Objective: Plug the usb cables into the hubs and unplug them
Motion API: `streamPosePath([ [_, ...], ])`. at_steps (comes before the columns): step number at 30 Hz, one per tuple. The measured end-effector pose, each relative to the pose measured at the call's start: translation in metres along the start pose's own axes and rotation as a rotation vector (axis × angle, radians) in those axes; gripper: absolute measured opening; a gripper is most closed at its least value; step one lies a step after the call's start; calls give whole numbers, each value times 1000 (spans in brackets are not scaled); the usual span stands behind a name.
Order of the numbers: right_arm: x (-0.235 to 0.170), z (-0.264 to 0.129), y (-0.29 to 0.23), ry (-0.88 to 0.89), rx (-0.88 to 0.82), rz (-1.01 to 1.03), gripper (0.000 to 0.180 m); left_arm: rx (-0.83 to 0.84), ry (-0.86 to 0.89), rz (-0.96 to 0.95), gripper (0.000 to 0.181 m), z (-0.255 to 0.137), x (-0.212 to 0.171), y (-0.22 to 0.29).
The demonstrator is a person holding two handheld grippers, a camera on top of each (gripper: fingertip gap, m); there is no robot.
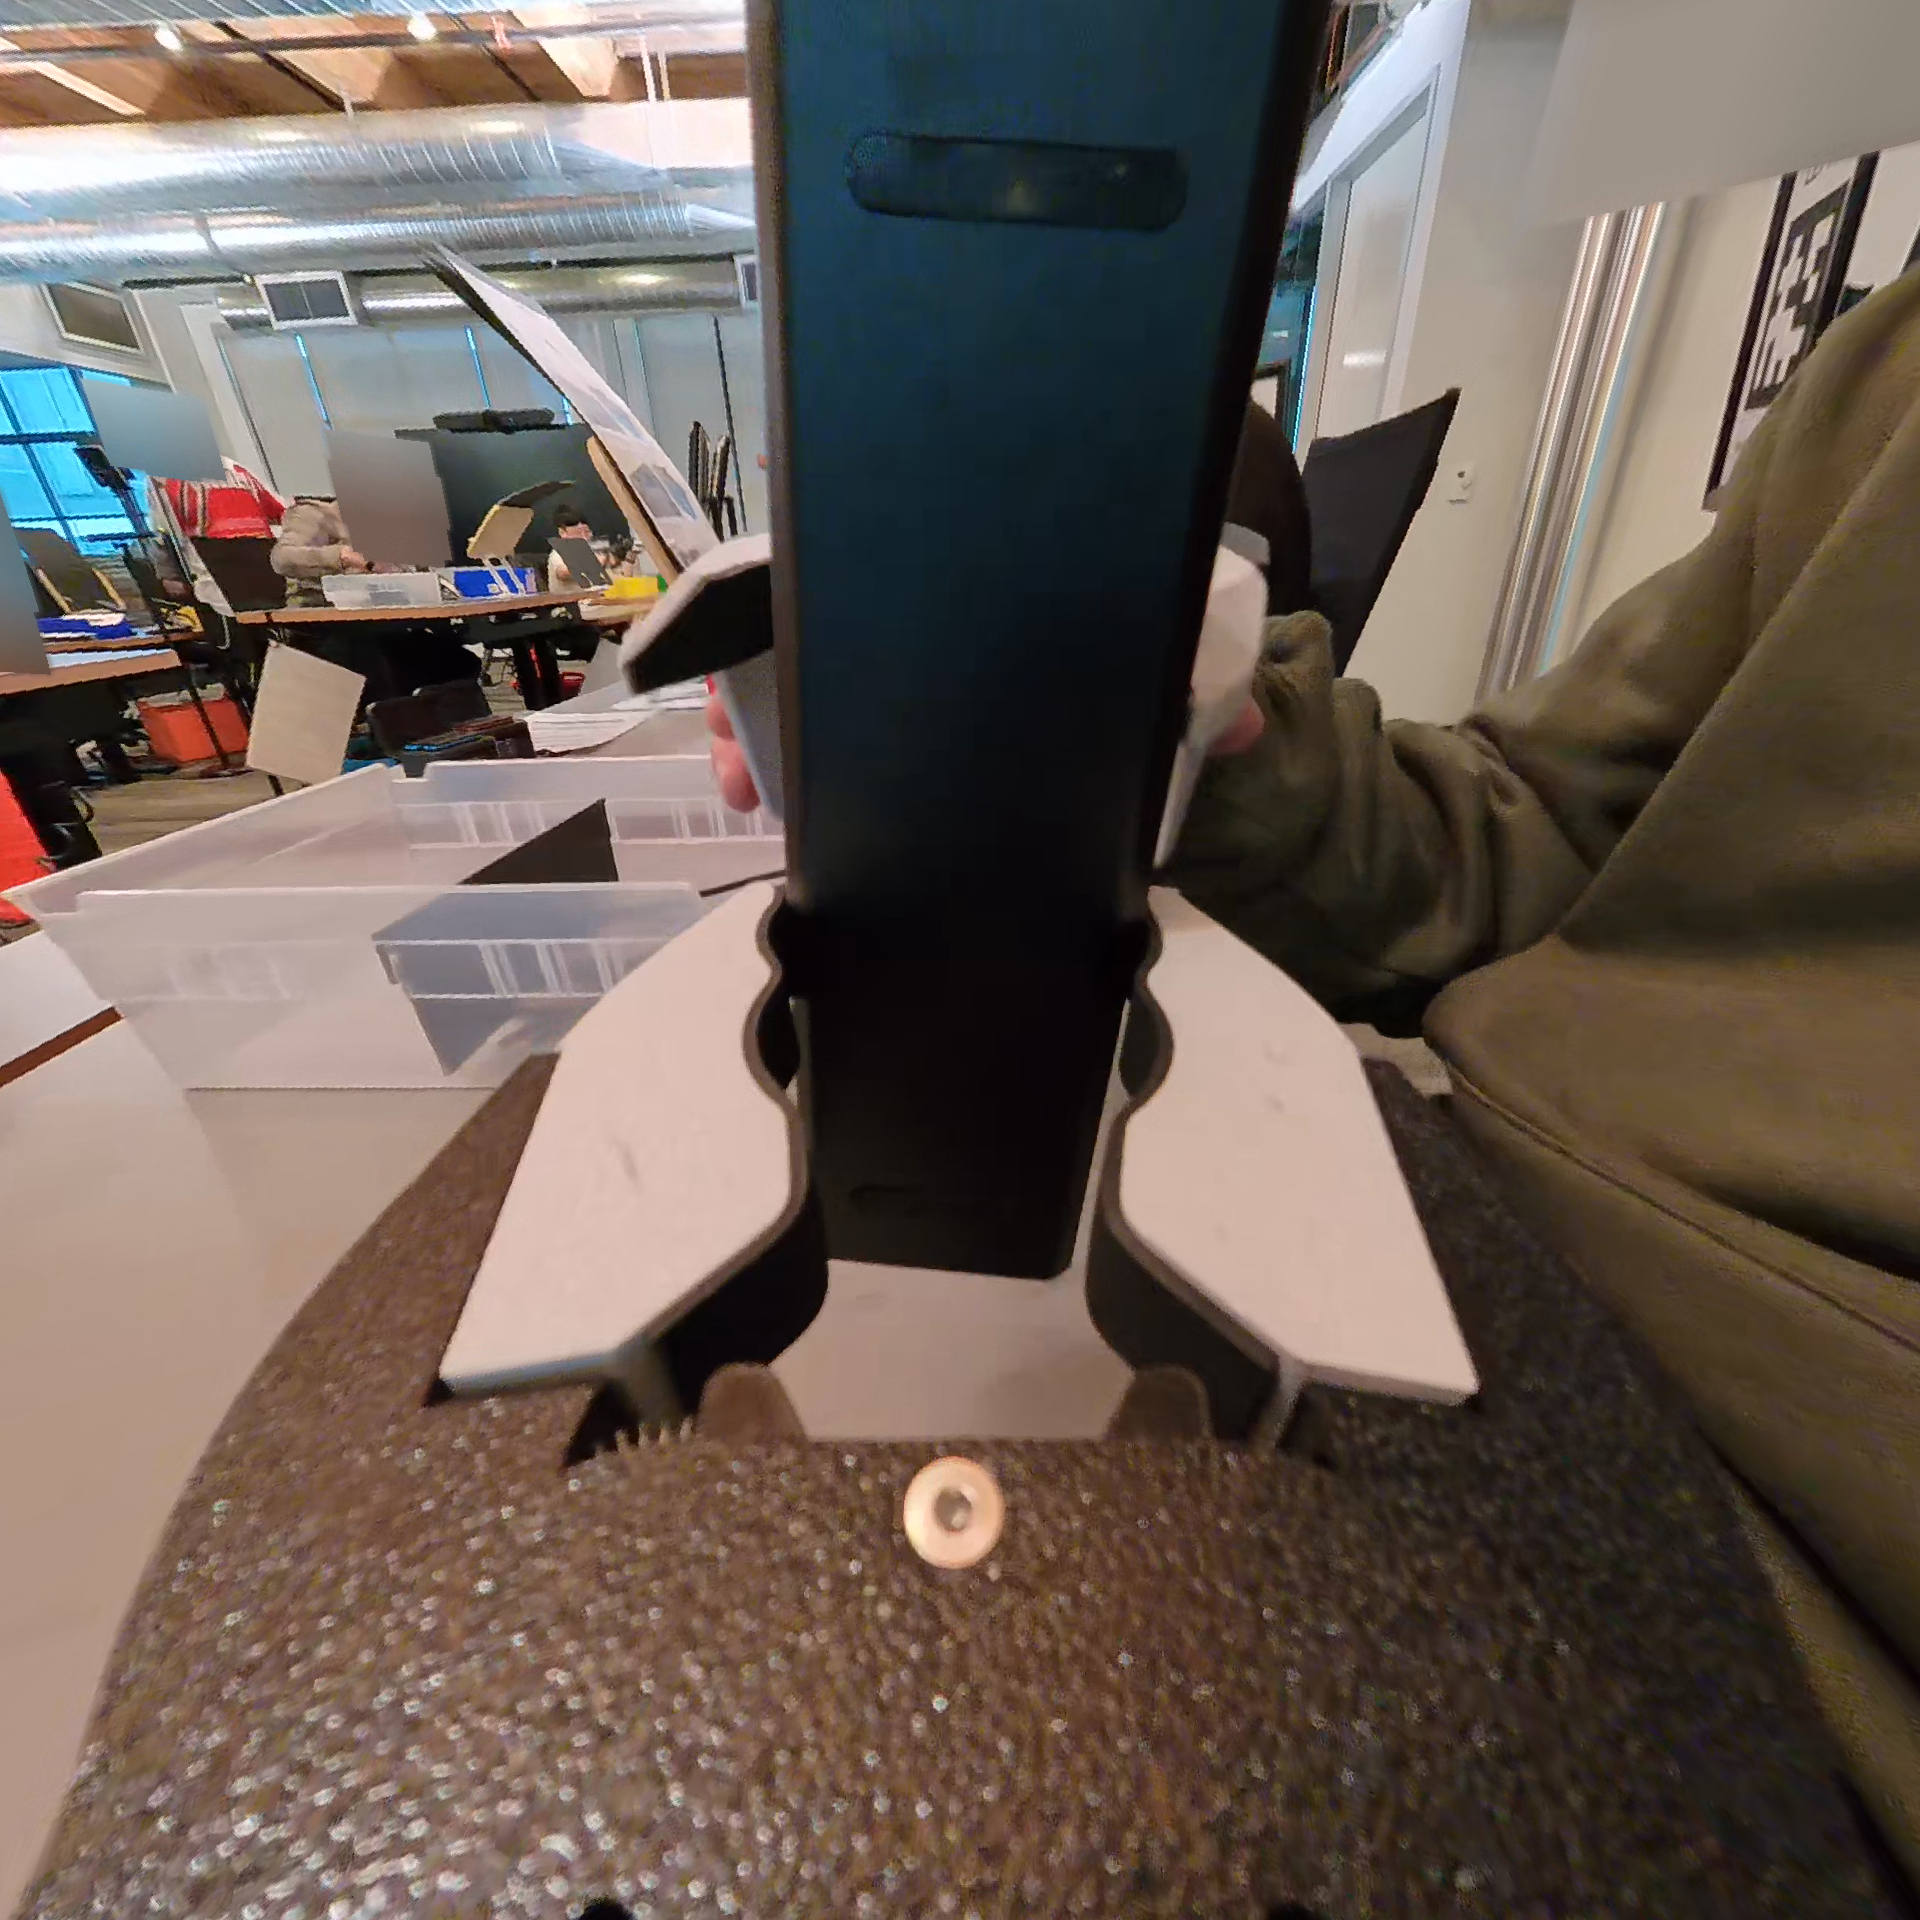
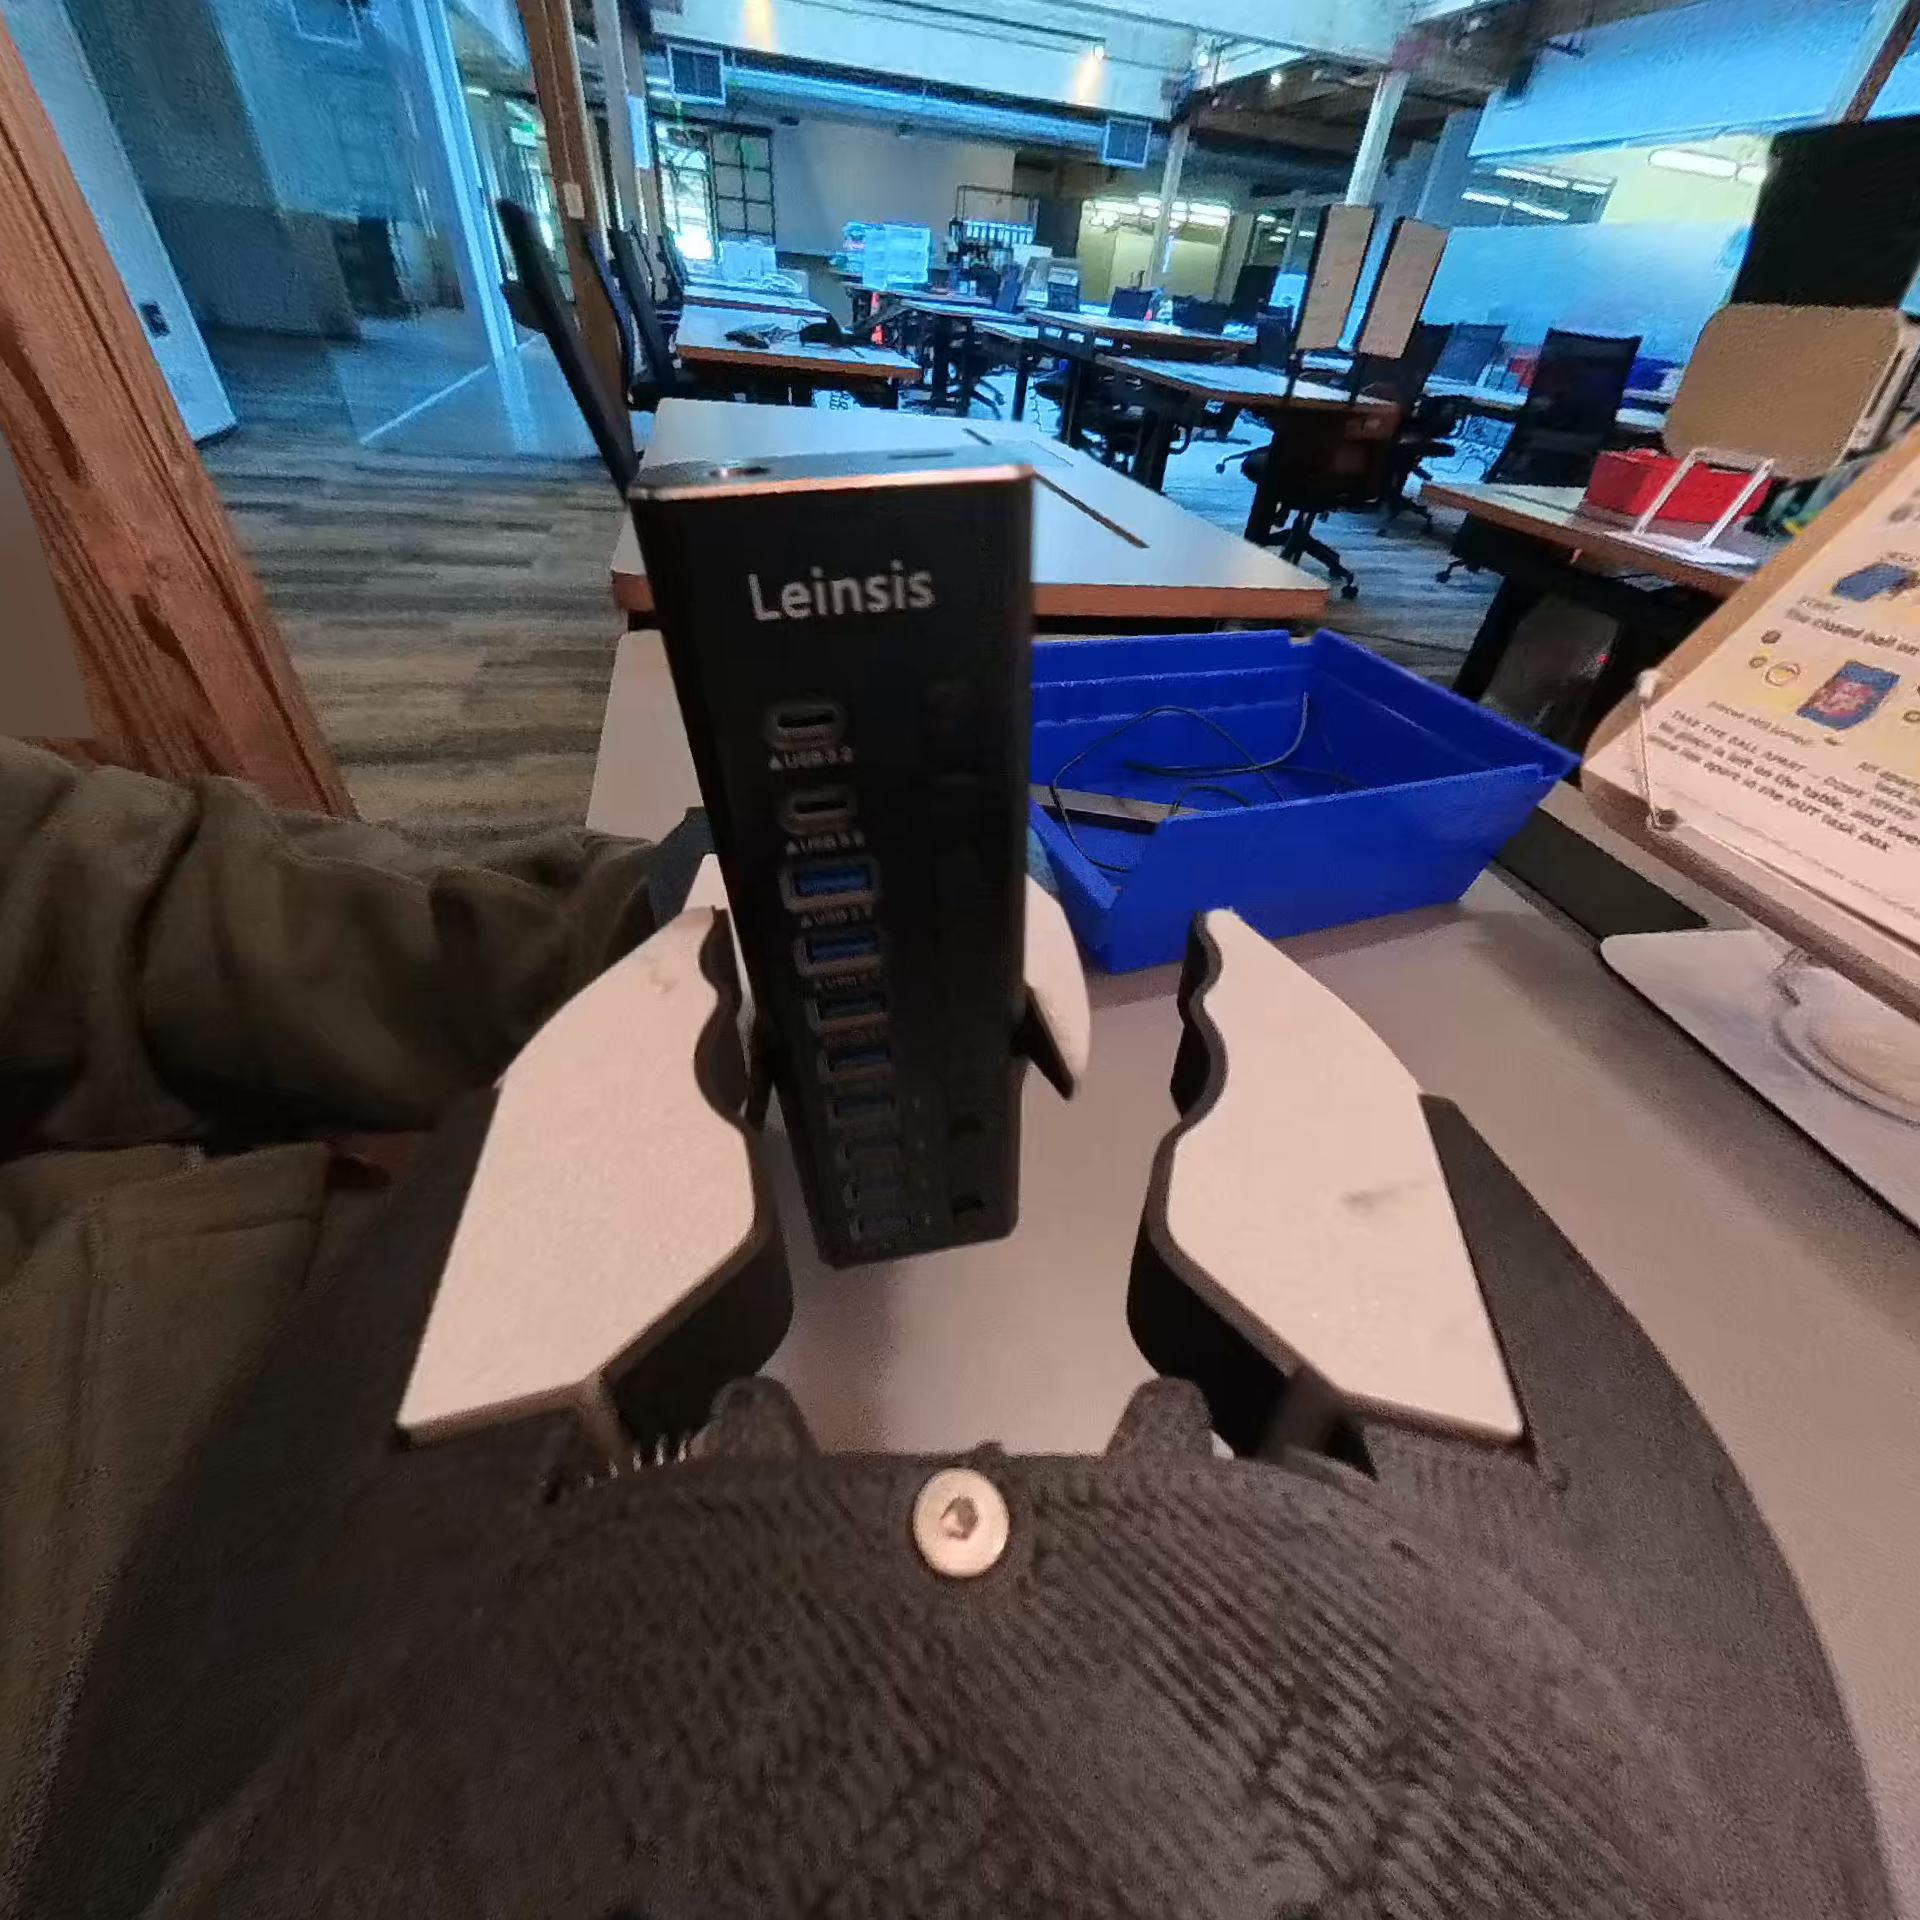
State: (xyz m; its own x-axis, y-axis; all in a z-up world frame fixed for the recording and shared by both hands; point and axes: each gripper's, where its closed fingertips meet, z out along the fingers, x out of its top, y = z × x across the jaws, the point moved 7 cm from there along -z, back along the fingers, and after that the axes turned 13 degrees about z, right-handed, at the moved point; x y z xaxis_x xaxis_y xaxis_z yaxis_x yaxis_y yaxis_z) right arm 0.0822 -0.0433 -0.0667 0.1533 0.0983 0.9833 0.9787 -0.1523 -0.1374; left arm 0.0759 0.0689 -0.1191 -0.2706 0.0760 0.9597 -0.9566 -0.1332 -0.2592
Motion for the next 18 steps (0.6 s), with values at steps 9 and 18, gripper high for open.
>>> streamPosePath([
  [9, -11, 18, -12, -37, 13, -76, 60, -4, 2, 12, 60, 3, -4, 2],
  [18, 16, -9, 14, -214, -162, -207, 61, 145, -133, 35, 63, 3, -13, -8],
])
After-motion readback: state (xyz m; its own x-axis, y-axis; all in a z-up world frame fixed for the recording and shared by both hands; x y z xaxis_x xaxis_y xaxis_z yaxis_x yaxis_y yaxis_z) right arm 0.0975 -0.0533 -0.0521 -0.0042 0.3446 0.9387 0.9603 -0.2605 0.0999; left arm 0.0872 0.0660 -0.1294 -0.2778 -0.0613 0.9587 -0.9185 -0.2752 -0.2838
